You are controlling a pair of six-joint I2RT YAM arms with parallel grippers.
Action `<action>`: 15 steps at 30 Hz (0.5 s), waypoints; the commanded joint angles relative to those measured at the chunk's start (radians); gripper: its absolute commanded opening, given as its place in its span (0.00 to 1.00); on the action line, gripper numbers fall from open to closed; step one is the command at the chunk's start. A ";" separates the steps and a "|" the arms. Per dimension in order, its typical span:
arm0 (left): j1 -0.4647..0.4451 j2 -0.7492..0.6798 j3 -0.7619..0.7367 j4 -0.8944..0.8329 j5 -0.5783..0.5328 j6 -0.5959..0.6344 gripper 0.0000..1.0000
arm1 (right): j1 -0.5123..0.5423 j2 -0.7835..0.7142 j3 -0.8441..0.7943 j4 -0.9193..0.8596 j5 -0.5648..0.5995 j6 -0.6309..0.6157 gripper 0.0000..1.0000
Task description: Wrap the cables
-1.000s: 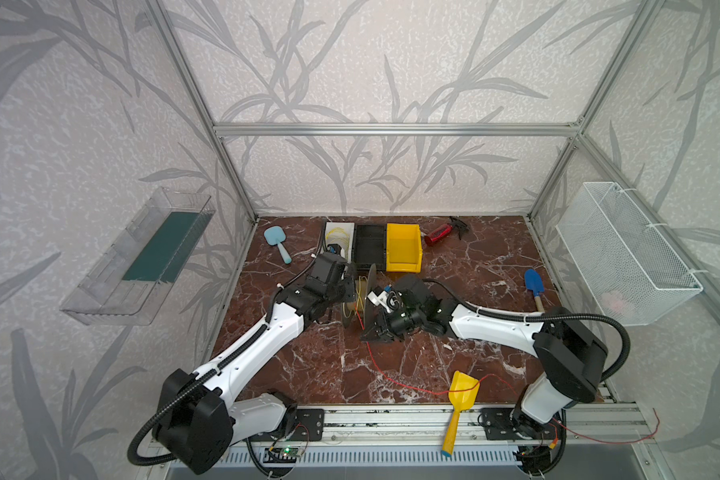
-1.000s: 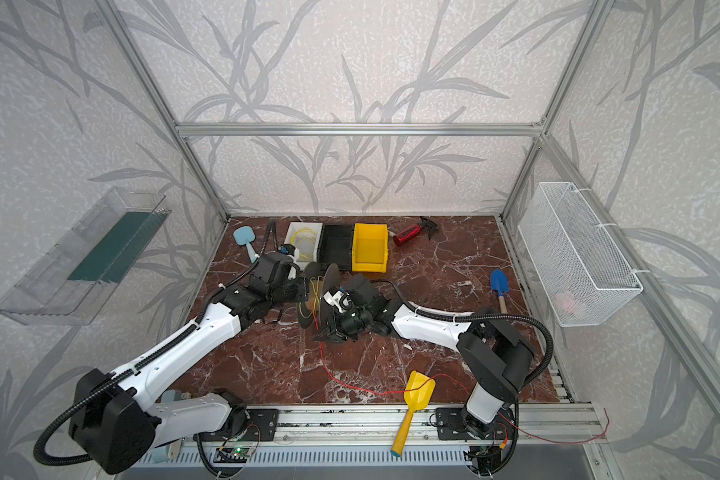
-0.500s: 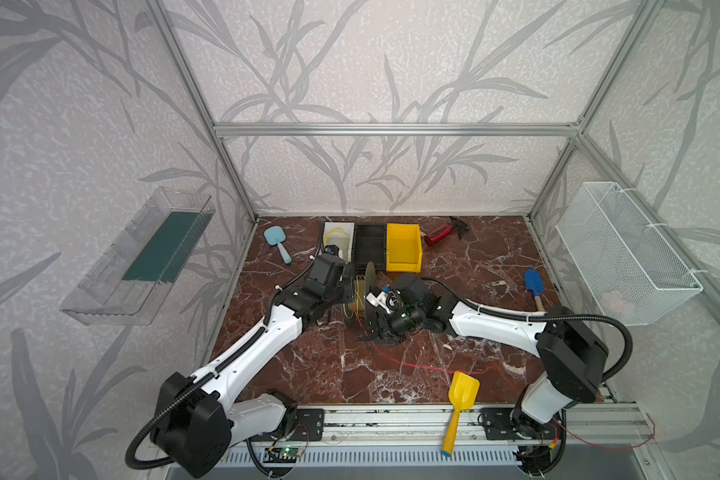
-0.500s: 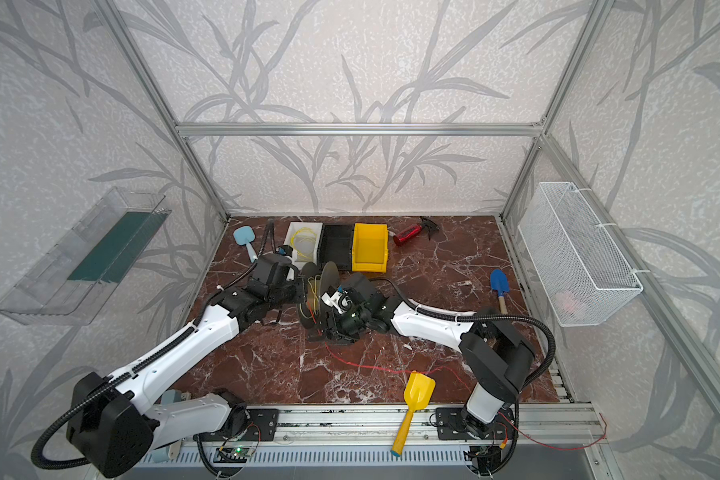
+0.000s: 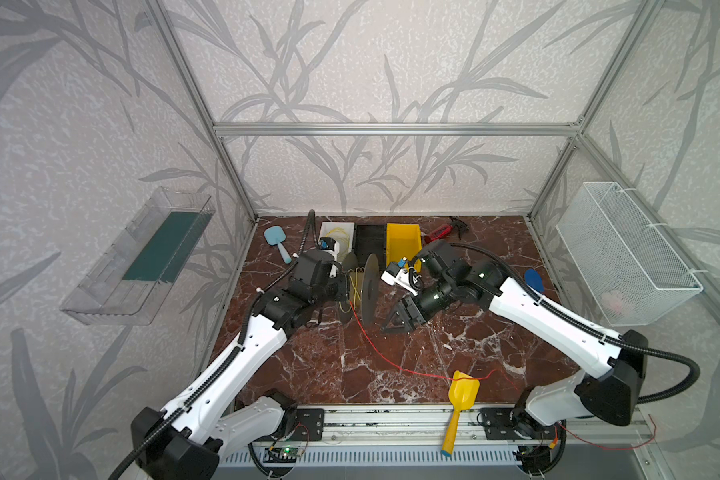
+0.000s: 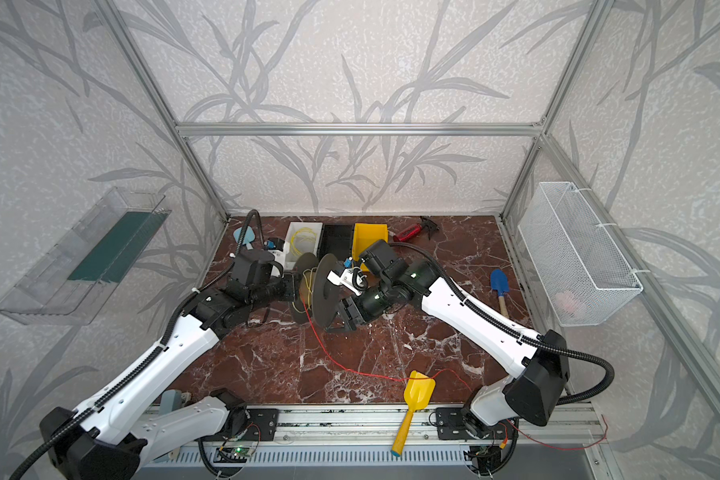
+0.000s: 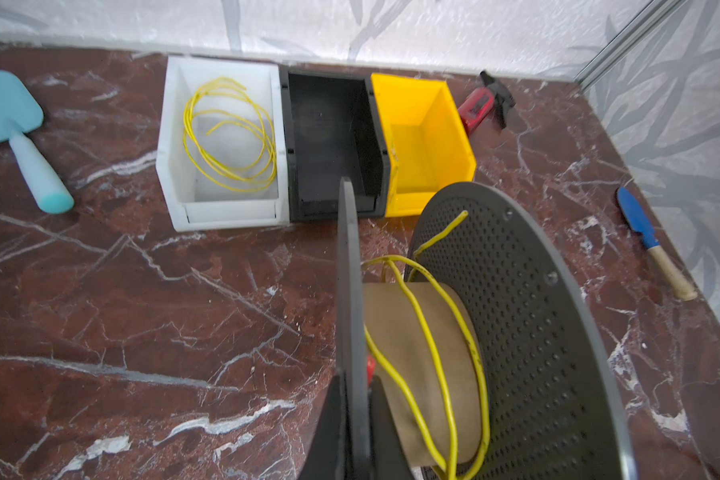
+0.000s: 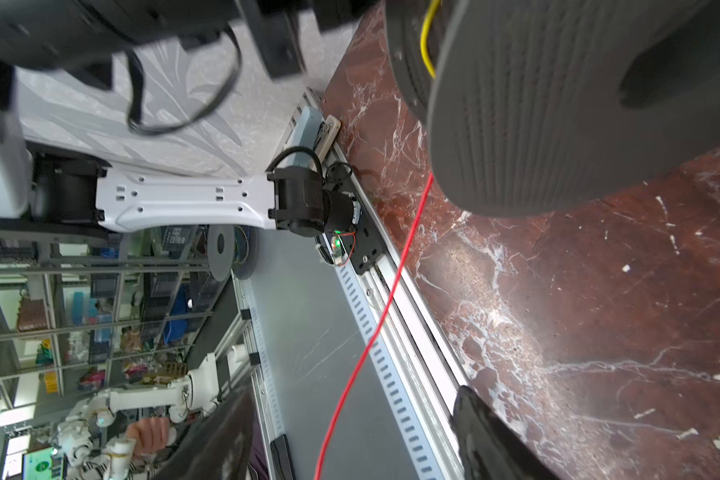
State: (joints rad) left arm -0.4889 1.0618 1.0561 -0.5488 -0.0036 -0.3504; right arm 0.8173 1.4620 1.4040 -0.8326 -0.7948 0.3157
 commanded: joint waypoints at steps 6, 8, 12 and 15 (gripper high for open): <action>0.001 -0.014 0.150 0.016 0.021 0.054 0.00 | 0.014 -0.159 -0.209 0.056 -0.149 -0.020 0.79; 0.000 -0.012 0.150 0.027 0.012 0.053 0.00 | 0.014 -0.186 -0.234 0.082 -0.184 -0.016 0.79; 0.000 -0.003 0.161 0.032 0.033 0.062 0.00 | 0.000 -0.219 -0.210 0.029 -0.161 -0.057 0.78; 0.000 0.016 0.182 0.028 0.072 0.069 0.00 | -0.060 -0.212 -0.138 -0.069 -0.041 -0.112 0.79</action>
State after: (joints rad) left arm -0.4885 1.0779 1.1759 -0.5739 0.0265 -0.3050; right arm 0.8009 1.2633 1.2064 -0.8406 -0.9028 0.2558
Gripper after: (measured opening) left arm 0.068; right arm 0.787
